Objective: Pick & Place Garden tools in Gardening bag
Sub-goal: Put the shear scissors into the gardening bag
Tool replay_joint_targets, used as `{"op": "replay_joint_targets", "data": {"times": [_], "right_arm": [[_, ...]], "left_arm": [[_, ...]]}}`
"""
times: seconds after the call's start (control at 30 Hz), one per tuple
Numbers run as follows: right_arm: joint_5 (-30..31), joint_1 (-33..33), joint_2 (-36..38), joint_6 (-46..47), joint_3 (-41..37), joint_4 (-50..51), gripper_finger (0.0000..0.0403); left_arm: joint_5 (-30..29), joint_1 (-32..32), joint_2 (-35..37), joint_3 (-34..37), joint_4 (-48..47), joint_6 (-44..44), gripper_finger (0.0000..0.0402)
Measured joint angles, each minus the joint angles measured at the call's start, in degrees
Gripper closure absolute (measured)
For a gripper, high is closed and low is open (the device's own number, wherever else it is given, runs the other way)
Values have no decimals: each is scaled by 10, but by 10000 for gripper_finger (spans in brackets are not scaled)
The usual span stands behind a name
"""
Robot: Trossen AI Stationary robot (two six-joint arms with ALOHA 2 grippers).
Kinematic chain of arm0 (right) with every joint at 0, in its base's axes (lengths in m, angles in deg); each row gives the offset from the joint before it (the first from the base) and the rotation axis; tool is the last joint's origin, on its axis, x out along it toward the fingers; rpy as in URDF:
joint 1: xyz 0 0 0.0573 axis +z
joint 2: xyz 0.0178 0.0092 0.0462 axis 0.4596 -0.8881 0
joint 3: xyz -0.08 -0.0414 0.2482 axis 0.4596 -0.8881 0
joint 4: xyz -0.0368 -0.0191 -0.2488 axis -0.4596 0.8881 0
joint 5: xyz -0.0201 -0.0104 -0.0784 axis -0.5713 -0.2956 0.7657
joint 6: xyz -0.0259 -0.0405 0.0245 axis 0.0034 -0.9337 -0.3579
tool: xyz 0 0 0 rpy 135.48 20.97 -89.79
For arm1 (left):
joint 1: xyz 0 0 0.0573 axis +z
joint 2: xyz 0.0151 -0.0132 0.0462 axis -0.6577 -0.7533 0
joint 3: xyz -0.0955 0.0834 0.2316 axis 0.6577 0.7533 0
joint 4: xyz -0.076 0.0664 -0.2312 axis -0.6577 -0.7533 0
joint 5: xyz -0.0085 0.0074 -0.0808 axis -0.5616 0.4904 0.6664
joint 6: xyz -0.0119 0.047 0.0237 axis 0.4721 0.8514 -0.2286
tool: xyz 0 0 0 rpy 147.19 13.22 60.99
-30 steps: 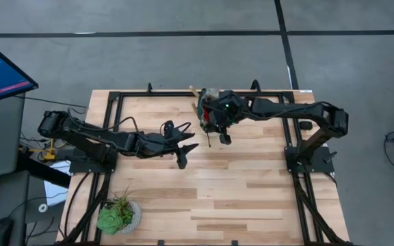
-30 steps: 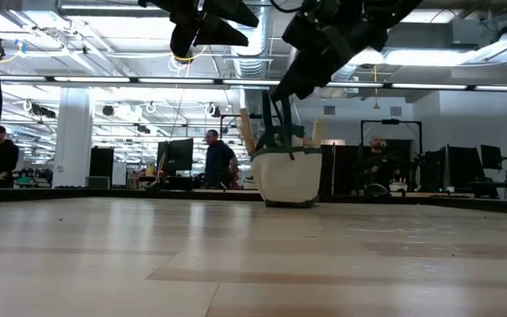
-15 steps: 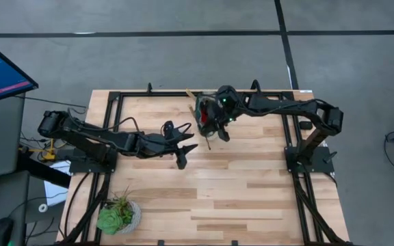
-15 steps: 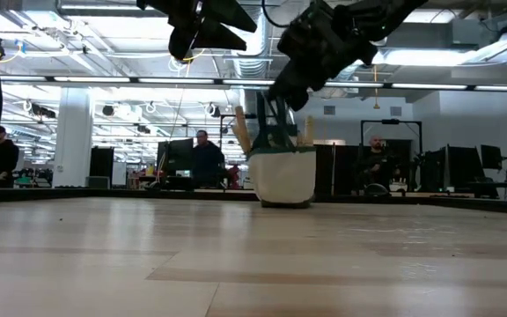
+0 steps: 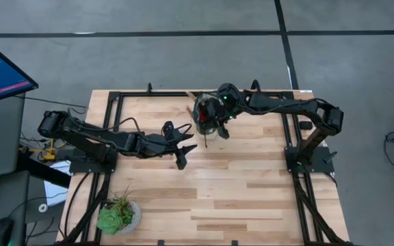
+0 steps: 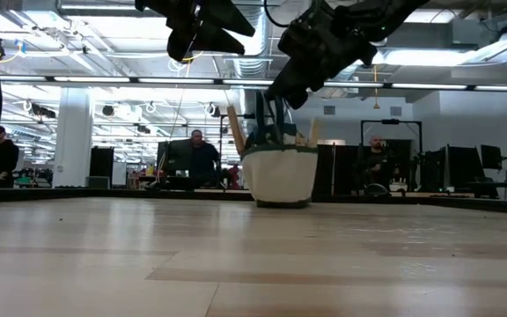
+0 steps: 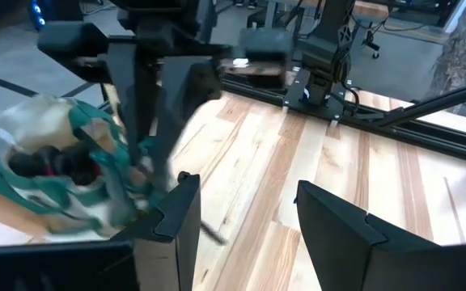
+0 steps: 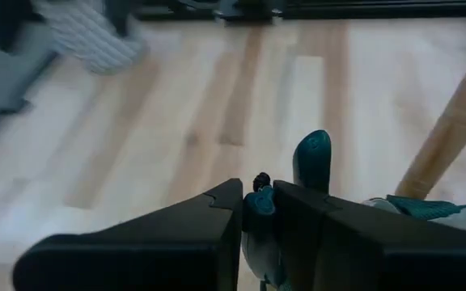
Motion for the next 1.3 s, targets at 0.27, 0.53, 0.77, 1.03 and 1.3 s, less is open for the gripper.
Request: {"op": "replay_joint_targets", "data": {"times": [0.27, 0.53, 0.77, 1.03, 1.3], "right_arm": [[35, -15, -46, -36, 2, -21, 361], [25, -38, -60, -17, 2, -34, 361], [20, -57, -60, -16, 3, -1, 362], [10, -61, -60, -5, 3, 37, 356], [19, -60, -60, 1, 2, 38, 347]], "left_arm": [[0, 0, 0, 0, -2, 0, 243], [0, 0, 0, 0, -10, -2, 243], [0, 0, 0, 0, -11, -8, 243], [0, 0, 0, 0, -11, -34, 243], [0, 2, 0, 0, -11, -15, 243]]}}
